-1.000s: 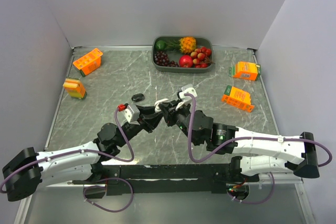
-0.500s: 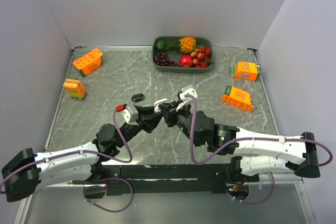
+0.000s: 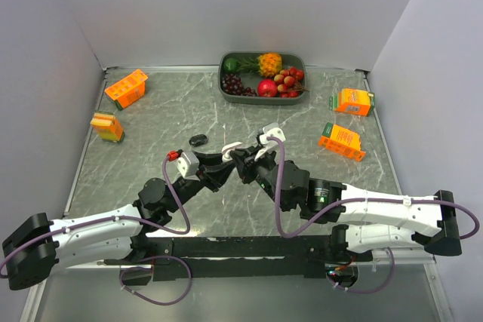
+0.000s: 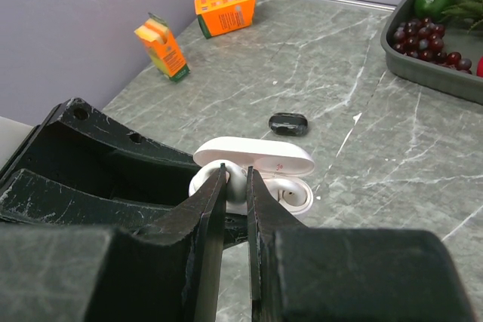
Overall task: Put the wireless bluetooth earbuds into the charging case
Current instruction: Place the earbud in the charging case.
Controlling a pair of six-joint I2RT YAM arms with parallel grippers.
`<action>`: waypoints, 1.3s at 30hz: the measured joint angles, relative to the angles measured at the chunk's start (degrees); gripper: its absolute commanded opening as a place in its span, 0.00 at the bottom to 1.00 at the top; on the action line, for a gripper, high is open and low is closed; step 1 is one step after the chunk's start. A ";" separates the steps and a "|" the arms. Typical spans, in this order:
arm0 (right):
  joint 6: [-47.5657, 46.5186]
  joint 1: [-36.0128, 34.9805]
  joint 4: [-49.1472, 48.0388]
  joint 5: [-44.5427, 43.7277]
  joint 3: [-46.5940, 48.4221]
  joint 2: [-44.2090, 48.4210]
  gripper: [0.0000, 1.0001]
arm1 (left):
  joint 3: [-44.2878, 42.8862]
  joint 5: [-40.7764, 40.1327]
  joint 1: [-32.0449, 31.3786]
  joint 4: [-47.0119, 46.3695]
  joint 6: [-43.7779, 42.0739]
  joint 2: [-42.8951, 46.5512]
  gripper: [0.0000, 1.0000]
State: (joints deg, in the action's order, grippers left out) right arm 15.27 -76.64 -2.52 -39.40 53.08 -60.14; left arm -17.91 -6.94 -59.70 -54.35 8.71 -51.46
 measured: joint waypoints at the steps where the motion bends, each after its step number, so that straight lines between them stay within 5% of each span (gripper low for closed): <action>1: 0.07 0.00 0.00 0.00 -0.13 0.11 0.19 | -0.02 0.02 0.00 0.11 0.02 0.02 0.01; 14: 0.31 -0.11 0.46 0.35 -0.92 0.87 0.31 | -0.13 0.00 0.00 1.09 0.17 0.02 0.01; 39: 0.26 -0.74 1.99 0.52 -1.03 1.84 0.34 | -0.15 3.13 0.15 1.03 1.73 0.37 0.01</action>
State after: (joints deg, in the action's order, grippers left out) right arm 15.53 -77.38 -0.54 -38.87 52.05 -58.30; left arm -18.06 -3.81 -59.55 -53.32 10.44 -51.09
